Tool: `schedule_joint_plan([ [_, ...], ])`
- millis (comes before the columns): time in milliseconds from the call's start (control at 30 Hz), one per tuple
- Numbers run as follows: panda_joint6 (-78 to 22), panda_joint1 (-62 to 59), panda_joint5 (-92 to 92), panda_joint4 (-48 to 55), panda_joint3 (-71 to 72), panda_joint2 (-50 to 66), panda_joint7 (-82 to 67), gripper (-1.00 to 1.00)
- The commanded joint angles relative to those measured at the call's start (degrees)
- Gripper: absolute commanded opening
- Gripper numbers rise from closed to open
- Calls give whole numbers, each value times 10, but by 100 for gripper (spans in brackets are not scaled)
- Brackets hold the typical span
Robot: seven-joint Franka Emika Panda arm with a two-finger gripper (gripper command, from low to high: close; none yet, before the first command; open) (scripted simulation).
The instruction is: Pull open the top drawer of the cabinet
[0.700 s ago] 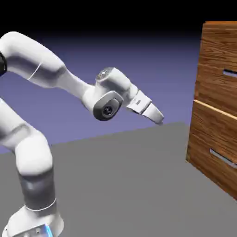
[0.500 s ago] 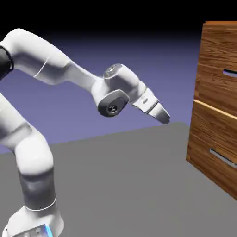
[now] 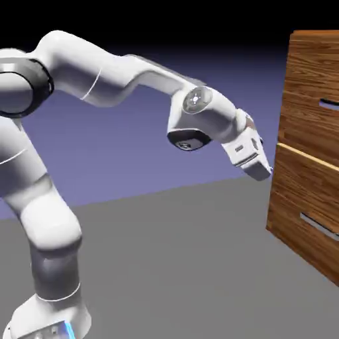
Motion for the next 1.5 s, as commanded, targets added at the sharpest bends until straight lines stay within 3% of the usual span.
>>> schedule_joint_plan([
  [0,-2,5,25,11,-7,7,-9,0],
  [1200,-61,188,922,408,-244,264,-317,0],
  [1467,-54,140,887,533,-221,378,-209,0],
])
